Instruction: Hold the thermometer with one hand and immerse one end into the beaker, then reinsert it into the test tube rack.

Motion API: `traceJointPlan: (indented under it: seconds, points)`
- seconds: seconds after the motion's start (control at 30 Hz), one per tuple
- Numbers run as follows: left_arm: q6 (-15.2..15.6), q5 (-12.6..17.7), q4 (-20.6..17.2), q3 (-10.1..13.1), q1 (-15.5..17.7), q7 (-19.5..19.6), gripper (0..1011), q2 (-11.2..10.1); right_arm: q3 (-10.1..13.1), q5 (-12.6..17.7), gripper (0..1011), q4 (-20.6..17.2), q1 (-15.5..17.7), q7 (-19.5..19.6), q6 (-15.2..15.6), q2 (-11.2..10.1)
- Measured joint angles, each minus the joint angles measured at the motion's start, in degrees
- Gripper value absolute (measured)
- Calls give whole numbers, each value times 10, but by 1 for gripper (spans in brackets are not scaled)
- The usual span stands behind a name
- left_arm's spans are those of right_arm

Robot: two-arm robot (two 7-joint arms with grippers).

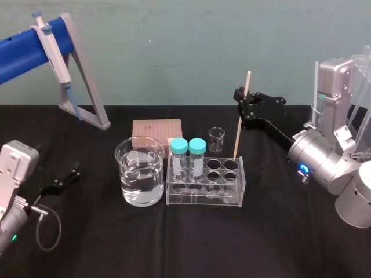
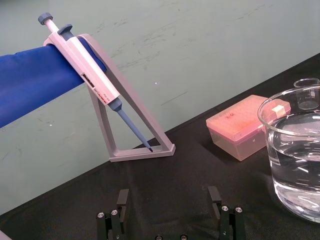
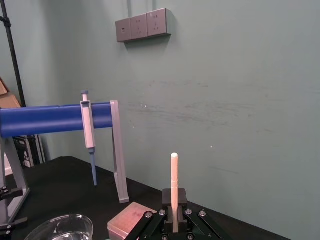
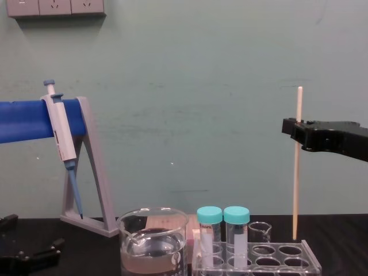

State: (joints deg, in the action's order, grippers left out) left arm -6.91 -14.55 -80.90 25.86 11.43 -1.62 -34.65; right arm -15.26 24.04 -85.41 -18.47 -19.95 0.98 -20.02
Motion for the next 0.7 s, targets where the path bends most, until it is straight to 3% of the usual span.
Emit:
traceJointPlan:
  seconds: [0.7]
  points:
    - [0, 0, 0, 0, 0, 0, 1004, 0, -13, -1, 53, 74, -33, -28, -21, 15]
